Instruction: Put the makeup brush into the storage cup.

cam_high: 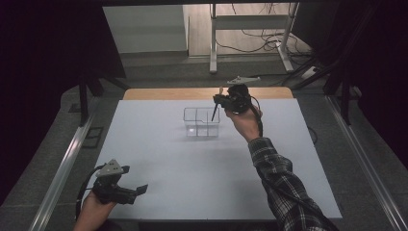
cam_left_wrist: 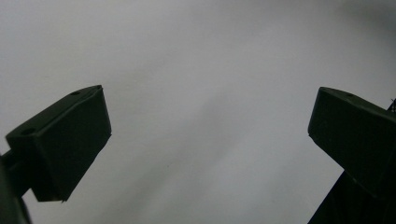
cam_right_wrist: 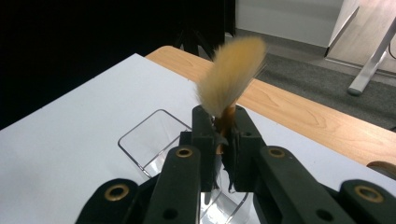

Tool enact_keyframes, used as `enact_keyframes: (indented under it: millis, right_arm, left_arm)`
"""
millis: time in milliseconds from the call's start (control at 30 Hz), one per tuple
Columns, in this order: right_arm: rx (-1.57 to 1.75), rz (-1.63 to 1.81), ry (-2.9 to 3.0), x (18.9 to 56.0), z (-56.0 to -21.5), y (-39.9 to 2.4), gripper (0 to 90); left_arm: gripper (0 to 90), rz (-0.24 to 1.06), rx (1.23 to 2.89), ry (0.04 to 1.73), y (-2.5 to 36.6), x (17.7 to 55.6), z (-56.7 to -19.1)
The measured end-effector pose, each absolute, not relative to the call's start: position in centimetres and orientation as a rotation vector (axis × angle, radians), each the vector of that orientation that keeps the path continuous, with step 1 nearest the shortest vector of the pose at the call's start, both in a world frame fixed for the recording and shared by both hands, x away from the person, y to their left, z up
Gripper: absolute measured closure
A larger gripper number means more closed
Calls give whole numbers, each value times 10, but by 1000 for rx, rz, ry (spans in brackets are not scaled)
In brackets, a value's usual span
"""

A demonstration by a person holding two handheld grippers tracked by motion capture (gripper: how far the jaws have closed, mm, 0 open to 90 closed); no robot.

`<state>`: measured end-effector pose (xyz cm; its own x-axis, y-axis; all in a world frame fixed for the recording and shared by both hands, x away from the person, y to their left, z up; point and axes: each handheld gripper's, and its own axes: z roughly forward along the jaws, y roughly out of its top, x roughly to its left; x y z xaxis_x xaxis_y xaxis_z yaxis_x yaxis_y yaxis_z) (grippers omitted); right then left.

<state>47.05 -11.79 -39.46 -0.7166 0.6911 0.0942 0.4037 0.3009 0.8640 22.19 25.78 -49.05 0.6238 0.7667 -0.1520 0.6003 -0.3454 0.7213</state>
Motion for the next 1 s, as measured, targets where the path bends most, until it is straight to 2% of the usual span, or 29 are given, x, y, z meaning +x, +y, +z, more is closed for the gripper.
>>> enact_keyframes:
  millis: [1000]
  right_arm:
    - [1010,1306,2322,474,-428,-111,835]
  left_arm:
    - [1,270,2082,1059,256,222,-491]
